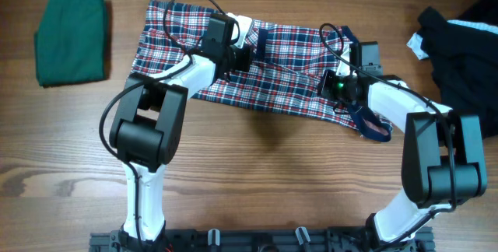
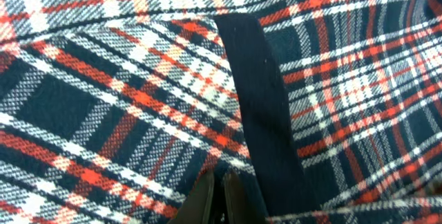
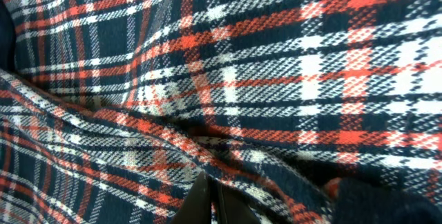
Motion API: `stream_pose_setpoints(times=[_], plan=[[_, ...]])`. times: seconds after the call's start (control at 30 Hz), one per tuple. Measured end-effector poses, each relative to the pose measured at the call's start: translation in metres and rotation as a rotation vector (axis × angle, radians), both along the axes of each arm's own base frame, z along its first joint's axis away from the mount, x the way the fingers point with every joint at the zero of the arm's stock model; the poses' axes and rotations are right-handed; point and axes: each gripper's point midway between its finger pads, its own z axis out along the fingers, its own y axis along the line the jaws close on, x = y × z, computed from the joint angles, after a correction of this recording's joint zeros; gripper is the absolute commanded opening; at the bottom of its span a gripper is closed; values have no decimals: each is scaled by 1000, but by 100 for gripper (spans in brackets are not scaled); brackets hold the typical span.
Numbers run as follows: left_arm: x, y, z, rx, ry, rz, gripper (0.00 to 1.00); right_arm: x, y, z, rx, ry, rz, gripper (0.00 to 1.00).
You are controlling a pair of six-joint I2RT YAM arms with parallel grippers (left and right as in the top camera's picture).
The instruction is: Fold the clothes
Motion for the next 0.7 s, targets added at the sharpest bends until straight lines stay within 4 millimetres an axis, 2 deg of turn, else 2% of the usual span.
stream_pose_setpoints(times=[0.07, 0.13, 0.17, 0.2, 0.27, 0.37, 0.47, 0.53, 0.63, 0.67, 0.7], plan=[[3, 0, 1, 1, -13, 5, 8, 1, 0, 0, -2, -6, -1, 5], [4, 2, 1, 8, -15, 12, 8, 4, 0, 0, -2, -19, 0, 9], [3, 4, 0, 15, -6, 17, 8, 6, 0, 0, -3, -26, 1, 15], [3, 5, 0, 21, 11, 20, 9, 7, 0, 1, -2, -33, 4, 34], [6, 12, 6, 37, 48, 42, 14, 10, 1, 4, 2, -37, 8, 54], [8, 27, 14, 63, 110, 72, 29, 23, -2, 16, -10, -66, 14, 66], [16, 52, 34, 70, 141, 127, 38, 42, -13, 38, -39, -101, 13, 70], [16, 73, 50, 73, 162, 167, 39, 56, -21, 59, -57, -123, 9, 70], [4, 112, 75, 82, 216, 235, 39, 65, -25, 81, -67, -124, 17, 70], [-2, 124, 81, 86, 236, 255, 35, 63, -24, 84, -68, -107, 22, 69], [-10, 135, 84, 93, 271, 274, 24, 59, -23, 84, -63, -84, 28, 68]])
